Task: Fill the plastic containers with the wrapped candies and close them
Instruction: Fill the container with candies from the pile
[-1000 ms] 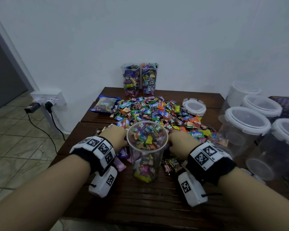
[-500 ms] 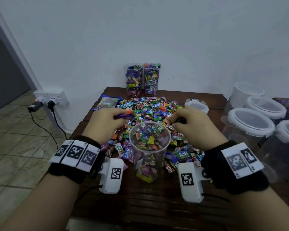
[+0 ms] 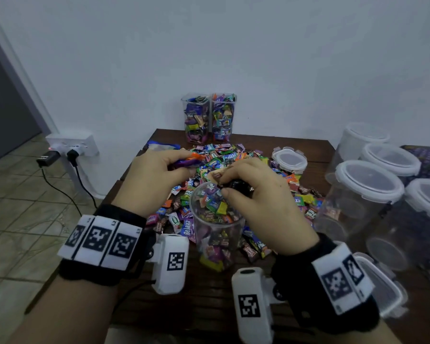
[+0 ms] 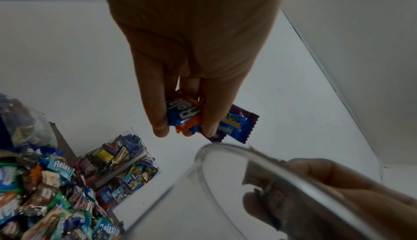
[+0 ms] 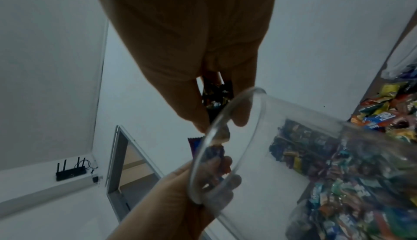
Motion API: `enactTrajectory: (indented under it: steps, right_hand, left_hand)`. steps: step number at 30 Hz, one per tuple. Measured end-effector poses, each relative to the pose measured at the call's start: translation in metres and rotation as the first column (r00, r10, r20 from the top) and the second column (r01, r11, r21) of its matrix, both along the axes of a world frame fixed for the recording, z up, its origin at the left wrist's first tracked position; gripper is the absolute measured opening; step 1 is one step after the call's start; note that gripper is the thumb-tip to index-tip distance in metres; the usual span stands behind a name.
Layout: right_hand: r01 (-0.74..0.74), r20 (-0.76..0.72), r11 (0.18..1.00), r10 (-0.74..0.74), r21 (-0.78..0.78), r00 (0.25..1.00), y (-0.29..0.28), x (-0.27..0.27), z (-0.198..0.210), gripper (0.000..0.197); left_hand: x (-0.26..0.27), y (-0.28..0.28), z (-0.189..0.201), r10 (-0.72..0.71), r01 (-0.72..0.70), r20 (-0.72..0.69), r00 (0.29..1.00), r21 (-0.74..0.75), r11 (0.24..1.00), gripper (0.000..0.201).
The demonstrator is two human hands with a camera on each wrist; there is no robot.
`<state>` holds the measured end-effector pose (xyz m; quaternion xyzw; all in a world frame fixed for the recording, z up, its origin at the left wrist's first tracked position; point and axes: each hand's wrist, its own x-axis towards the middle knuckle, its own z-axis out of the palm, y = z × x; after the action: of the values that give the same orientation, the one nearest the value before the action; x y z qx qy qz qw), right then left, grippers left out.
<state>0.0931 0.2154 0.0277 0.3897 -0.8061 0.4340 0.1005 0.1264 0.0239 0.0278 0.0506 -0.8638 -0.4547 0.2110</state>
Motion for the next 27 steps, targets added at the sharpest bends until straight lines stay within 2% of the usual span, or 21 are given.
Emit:
enactTrajectory:
  steps: [5, 8, 16, 19, 22, 27]
  right_hand:
    - [-0.012, -0.037, 1.0, 0.013, 0.024, 0.999, -0.006, 0.005, -0.007, 0.017]
    - [0.004, -0.036, 0.999, -0.002, 0.047, 0.999, -0.006, 0.006, -0.007, 0.03]
    - [-0.003, -0.049, 1.0, 0.002, -0.028, 0.999, -0.003, 0.008, -0.01, 0.049]
    - [-0.016, 0.042, 0.995, 0.021, -0.103, 0.999, 0.005, 0.011, -0.013, 0.053]
    - [-0.099, 0.197, 0.99, 0.117, -0.102, 0.973, 0.01, 0.017, -0.013, 0.061]
    - [-0.113, 0.296, 0.981, 0.157, -0.16, 0.942, 0.013, 0.019, -0.02, 0.077]
  left_hand:
    - [0.002, 0.003, 0.001, -0.005, 0.005, -0.03, 1.0, 0.028, 1.0, 0.026]
    - [0.002, 0.006, 0.004, -0.036, 0.037, -0.032, 0.999, 0.04, 0.999, 0.026]
    - [0.004, 0.015, 0.009, -0.088, 0.091, -0.054, 0.995, 0.049, 0.995, 0.031]
    - [0.005, 0.019, 0.012, -0.119, 0.123, -0.064, 0.991, 0.063, 0.99, 0.034]
    - [0.006, 0.023, 0.015, -0.15, 0.152, -0.067, 0.987, 0.038, 0.988, 0.036]
    - [0.006, 0.025, 0.015, -0.171, 0.173, -0.072, 0.983, 0.031, 0.984, 0.037]
